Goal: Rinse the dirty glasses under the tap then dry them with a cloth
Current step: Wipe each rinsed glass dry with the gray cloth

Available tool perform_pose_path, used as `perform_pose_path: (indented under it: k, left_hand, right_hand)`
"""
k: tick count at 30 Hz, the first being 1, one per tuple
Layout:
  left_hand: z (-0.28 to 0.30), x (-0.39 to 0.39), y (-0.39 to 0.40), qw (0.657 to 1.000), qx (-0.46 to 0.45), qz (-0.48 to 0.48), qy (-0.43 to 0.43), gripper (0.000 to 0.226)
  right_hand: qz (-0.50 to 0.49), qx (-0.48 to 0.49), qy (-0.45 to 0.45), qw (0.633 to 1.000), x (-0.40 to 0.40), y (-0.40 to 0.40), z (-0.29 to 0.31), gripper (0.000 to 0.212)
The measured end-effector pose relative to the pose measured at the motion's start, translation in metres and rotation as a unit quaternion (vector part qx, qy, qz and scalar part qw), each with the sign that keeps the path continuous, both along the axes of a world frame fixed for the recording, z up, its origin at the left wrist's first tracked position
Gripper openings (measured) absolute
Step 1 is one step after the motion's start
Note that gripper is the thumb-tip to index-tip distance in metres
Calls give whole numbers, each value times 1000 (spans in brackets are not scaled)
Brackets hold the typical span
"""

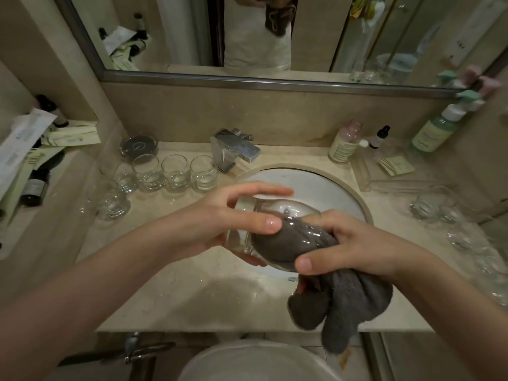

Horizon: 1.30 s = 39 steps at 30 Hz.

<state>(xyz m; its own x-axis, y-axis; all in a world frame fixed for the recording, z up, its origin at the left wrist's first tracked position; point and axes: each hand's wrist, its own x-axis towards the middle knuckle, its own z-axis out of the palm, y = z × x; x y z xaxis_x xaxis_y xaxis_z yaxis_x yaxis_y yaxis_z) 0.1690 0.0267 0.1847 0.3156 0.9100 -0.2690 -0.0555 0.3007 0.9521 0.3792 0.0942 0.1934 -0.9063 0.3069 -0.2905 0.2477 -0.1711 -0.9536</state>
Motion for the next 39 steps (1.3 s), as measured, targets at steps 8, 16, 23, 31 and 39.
perform_pose_path:
  k: [8,16,23,31,39]
  left_hand:
    - [12,-1,-9,979,188,-2,77,60]
    - [14,-3,-9,992,103,18,73,60]
    - [22,-3,-2,979,180,2,93,53]
    - [25,0,6,987,136,-2,83,61]
    - [24,-7,9,987,146,-23,70,55]
  right_hand:
    - [18,-48,46,998,3,4,4,37]
    - [-1,99,19,995,-2,6,3,29]
    - [22,-55,55,997,-4,10,2,52]
    - [-3,33,38,999,-1,16,9,14]
    - [-3,48,45,998,-5,12,10,39]
